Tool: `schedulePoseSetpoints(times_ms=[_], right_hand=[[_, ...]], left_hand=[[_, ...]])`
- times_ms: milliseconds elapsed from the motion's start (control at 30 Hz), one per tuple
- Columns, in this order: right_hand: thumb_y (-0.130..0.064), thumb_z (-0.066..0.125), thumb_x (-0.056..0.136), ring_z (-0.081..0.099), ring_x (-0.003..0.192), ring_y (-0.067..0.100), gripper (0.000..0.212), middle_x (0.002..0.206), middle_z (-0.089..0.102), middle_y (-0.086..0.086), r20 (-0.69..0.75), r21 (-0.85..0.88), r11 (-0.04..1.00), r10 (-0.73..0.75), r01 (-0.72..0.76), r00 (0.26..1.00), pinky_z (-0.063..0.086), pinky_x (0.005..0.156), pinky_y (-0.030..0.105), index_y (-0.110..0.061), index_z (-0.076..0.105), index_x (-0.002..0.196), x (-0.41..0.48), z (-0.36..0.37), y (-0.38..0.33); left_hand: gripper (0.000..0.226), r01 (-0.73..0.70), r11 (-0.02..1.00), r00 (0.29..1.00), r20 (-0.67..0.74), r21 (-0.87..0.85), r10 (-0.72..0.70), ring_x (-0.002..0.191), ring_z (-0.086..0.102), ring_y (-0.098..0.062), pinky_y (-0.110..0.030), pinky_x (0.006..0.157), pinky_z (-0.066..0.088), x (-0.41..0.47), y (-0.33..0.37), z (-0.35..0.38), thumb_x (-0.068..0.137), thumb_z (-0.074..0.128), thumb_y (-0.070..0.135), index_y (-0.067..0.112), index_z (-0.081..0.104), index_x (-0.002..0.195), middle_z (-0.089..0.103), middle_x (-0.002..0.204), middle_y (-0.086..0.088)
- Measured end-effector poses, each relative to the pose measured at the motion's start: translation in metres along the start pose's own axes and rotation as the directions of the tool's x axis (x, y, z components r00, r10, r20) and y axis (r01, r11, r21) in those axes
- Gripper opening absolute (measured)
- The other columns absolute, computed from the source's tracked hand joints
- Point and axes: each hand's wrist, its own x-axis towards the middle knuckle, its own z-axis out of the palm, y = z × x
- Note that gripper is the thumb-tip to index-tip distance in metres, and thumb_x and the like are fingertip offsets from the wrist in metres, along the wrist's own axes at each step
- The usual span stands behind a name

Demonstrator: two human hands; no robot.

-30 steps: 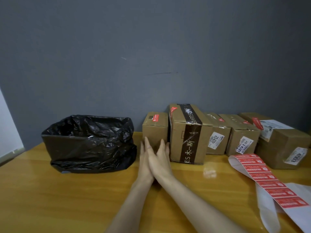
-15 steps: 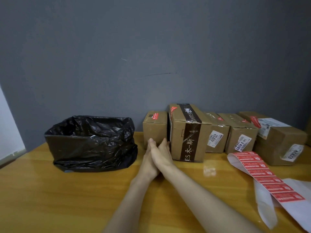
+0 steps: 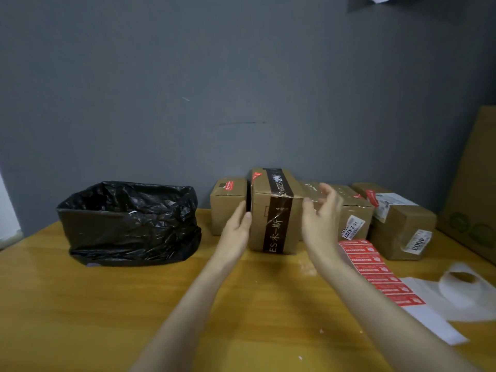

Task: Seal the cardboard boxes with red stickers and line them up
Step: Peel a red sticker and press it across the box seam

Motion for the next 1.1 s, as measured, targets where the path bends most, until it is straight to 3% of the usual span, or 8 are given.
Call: schedulePoseSetpoints(times_ms=[133, 267, 400, 500, 667, 767, 867, 1100], right_hand=[[-0.032, 0.044, 0.097, 0.023, 0.141, 0.021, 0.058, 0.154, 0.024, 0.003, 0.260, 0.013, 0.957, 0.278, -0.291, 0.925, 0.020, 0.115, 0.039, -0.020, 0.018, 0.148, 0.013, -0.007, 0.004], [-0.040, 0.040, 0.098, 0.025, 0.140, 0.022, 0.060, 0.154, 0.025, 0.002, 0.401, 0.011, 0.921, 0.352, -0.389, 0.846, 0.021, 0.111, 0.036, -0.021, 0.016, 0.149, 0.013, -0.010, -0.001], [-0.039, 0.043, 0.097, 0.030, 0.137, 0.021, 0.059, 0.151, 0.030, 0.003, 0.377, 0.038, 0.922, 0.343, -0.384, 0.860, 0.024, 0.109, 0.034, -0.018, 0.021, 0.147, 0.007, -0.013, -0.007], [-0.041, 0.048, 0.093, 0.033, 0.134, 0.020, 0.061, 0.147, 0.034, 0.004, 0.325, 0.049, 0.931, 0.327, -0.361, 0.887, 0.026, 0.107, 0.033, -0.017, 0.027, 0.144, -0.002, -0.020, -0.009], [-0.048, 0.063, 0.081, 0.037, 0.129, 0.017, 0.074, 0.142, 0.036, 0.003, 0.291, 0.028, 0.965, 0.242, -0.261, 0.926, 0.031, 0.109, 0.035, -0.019, 0.028, 0.140, -0.030, -0.042, -0.014], [-0.045, 0.070, 0.076, 0.032, 0.130, 0.015, 0.089, 0.144, 0.030, 0.000, 0.285, 0.009, 0.979, 0.194, -0.205, 0.939, 0.029, 0.101, 0.026, -0.019, 0.019, 0.144, -0.048, -0.061, -0.021], [-0.043, 0.077, 0.068, 0.028, 0.134, 0.017, 0.103, 0.148, 0.022, 0.000, 0.265, -0.010, 0.982, 0.184, -0.188, 0.947, 0.027, 0.099, 0.025, -0.025, 0.013, 0.146, -0.061, -0.079, -0.024], [-0.039, 0.085, 0.059, 0.027, 0.135, 0.019, 0.114, 0.143, 0.015, -0.003, 0.174, -0.057, 0.983, 0.183, -0.176, 0.968, 0.030, 0.104, 0.030, -0.034, 0.010, 0.145, -0.067, -0.115, -0.024]], left_hand=[[0.048, 0.128, 0.975, 0.992, 0.040, -0.182, -0.123, 0.141, 0.023, -0.015, -0.027, 0.110, 0.020, -0.002, 0.016, 0.015, 0.102, 0.033, 0.026, 0.019, 0.022, 0.148, 0.027, 0.153, 0.002], [0.049, 0.173, 0.969, 0.985, 0.033, -0.176, -0.170, 0.140, 0.027, -0.019, -0.031, 0.110, 0.023, -0.004, 0.026, 0.017, 0.102, 0.034, 0.025, 0.017, 0.022, 0.148, 0.030, 0.152, -0.003], [0.047, 0.113, 0.986, 0.993, 0.025, -0.124, -0.111, 0.135, 0.032, -0.015, -0.024, 0.105, 0.025, -0.014, 0.035, 0.016, 0.102, 0.035, 0.020, 0.013, 0.025, 0.147, 0.036, 0.147, -0.002], [0.041, 0.034, 0.995, 0.999, -0.027, -0.099, -0.037, 0.113, 0.040, -0.004, -0.014, 0.092, 0.029, -0.027, 0.035, 0.017, 0.100, 0.038, 0.011, 0.011, 0.035, 0.141, 0.044, 0.127, 0.003], [0.036, -0.087, 0.996, 0.987, -0.139, -0.018, 0.084, 0.110, 0.050, -0.013, -0.022, 0.094, 0.041, -0.059, 0.018, 0.019, 0.091, 0.044, 0.003, 0.024, 0.044, 0.120, 0.050, 0.116, -0.003], [0.040, -0.209, 0.978, 0.970, -0.123, 0.017, 0.209, 0.106, 0.044, 0.011, -0.002, 0.087, 0.034, -0.093, 0.023, 0.029, 0.082, 0.046, 0.014, 0.024, 0.042, 0.121, 0.042, 0.111, 0.011], [0.056, -0.299, 0.952, 0.953, -0.036, 0.061, 0.301, 0.104, 0.041, 0.017, 0.004, 0.081, 0.031, -0.120, 0.031, 0.041, 0.075, 0.044, 0.019, 0.019, 0.041, 0.130, 0.039, 0.118, 0.005], [0.077, -0.439, 0.879, 0.898, 0.135, 0.185, 0.420, 0.118, 0.037, -0.003, -0.018, 0.101, 0.034, -0.150, 0.045, 0.062, 0.067, 0.035, 0.039, 0.017, 0.038, 0.140, 0.035, 0.127, 0.007]])
